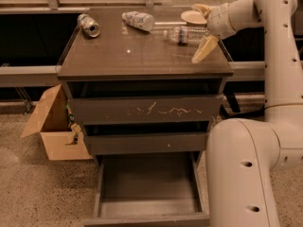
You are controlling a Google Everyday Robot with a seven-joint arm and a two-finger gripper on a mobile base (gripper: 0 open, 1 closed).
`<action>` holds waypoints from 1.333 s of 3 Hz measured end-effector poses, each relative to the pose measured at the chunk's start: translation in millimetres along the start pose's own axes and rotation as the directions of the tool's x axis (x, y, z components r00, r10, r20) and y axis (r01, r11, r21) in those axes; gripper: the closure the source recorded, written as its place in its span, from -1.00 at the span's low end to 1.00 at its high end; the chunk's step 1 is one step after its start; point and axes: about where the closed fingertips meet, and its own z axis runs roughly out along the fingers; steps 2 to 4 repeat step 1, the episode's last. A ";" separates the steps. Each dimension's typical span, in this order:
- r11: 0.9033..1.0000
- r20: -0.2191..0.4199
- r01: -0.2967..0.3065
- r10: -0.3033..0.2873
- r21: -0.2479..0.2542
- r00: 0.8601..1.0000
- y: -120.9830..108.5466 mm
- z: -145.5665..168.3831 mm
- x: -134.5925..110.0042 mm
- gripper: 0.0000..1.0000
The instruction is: Pick water bottle from bottom drawer and place on counter
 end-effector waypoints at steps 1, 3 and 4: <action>0.998 0.053 0.023 -0.025 0.052 0.998 -9.9 -19.2 -13.9 -1.00; 0.998 0.053 0.023 -0.025 0.052 0.998 -9.9 -19.2 -13.9 -1.00; 0.998 0.053 0.023 -0.025 0.052 0.998 -9.9 -19.2 -13.9 -1.00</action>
Offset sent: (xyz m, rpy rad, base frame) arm 0.0000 0.0000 0.0000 0.0000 0.0000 0.0000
